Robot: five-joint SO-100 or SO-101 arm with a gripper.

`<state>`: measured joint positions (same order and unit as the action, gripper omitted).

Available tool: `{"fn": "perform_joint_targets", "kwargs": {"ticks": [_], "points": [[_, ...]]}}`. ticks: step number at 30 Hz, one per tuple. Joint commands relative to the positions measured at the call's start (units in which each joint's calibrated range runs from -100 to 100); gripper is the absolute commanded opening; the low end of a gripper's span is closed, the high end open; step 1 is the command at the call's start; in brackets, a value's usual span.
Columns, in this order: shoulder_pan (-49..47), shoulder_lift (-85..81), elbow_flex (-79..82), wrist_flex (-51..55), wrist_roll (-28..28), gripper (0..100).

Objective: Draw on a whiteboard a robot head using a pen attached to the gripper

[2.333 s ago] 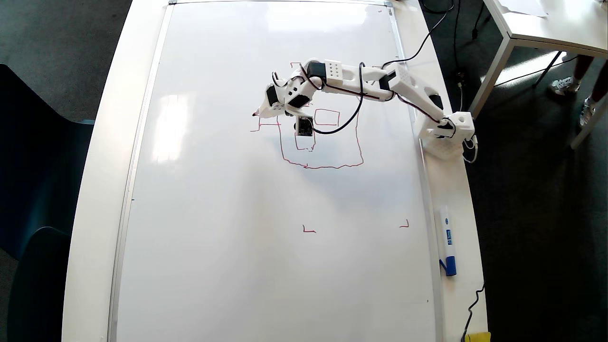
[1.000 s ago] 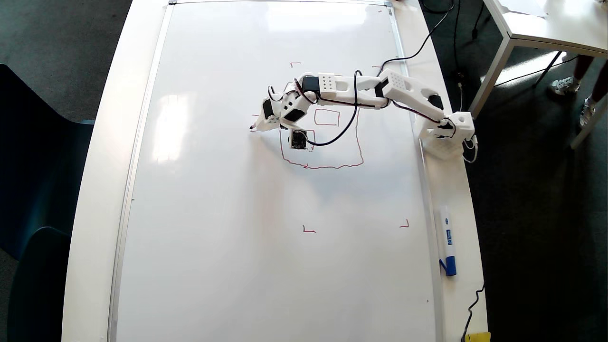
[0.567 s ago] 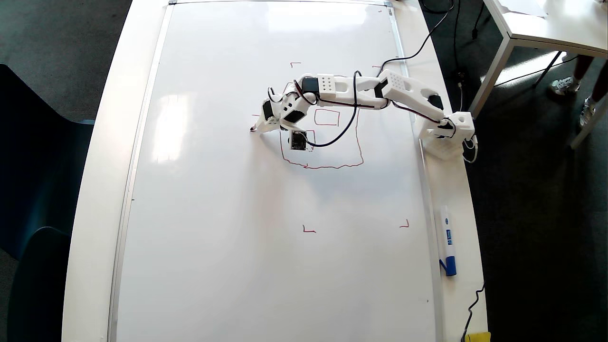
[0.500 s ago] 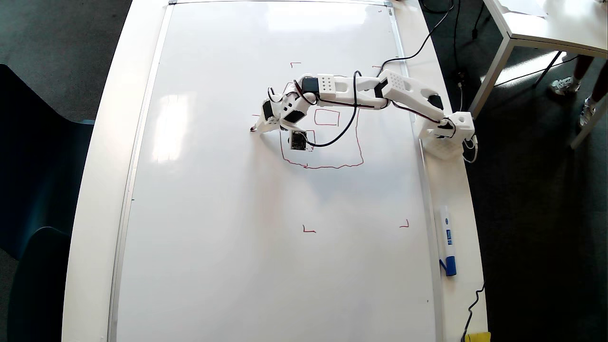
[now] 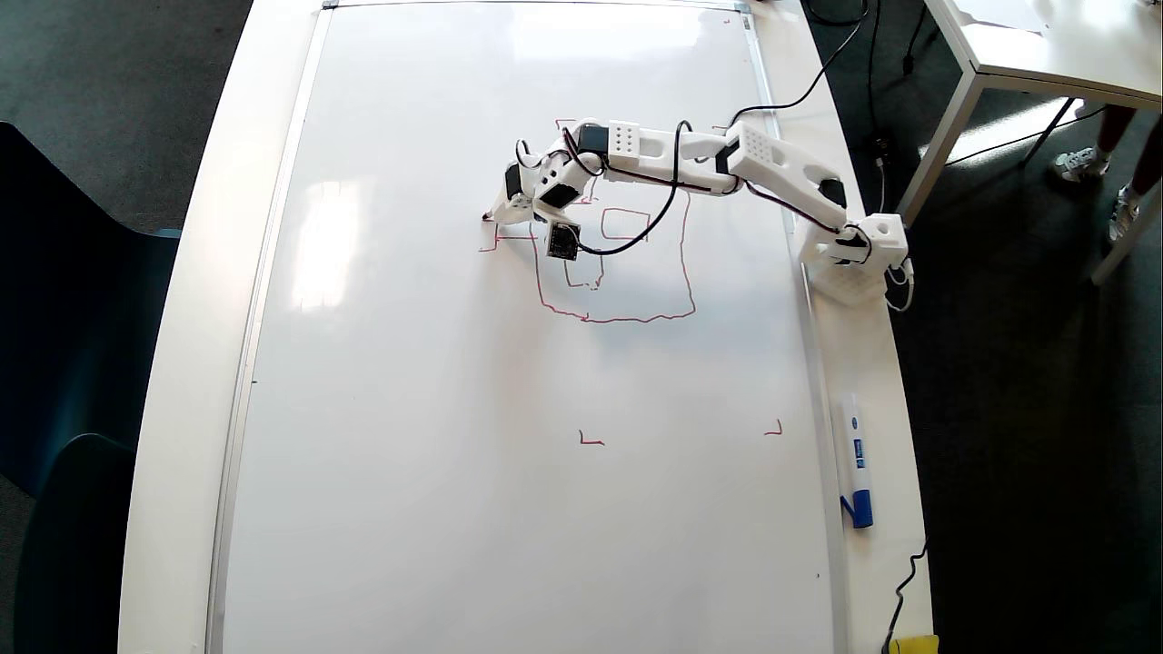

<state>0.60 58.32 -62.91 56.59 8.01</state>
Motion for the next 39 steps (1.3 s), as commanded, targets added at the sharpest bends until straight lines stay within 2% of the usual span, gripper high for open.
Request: {"fn": "perform_joint_targets", "kwargs": {"ticks": [1,10,15,21,29,35,39], "points": [[0.91,-1.26,-0.6,0.49,0.14,1],[0.91,-2.18,-1.78,0.49,0.04,1],[0.91,-9.06,-8.04,0.32,-0.5,1],[0.98,-17.61,-7.41,0.41,-2.86,1],[0.46,-18.45,-1.69,0.41,-2.8,1],[-1.45,-18.28,12.11,-0.2,-4.09,1],[-1.08,-14.42,10.84,-0.55,-5.27,1]]}}
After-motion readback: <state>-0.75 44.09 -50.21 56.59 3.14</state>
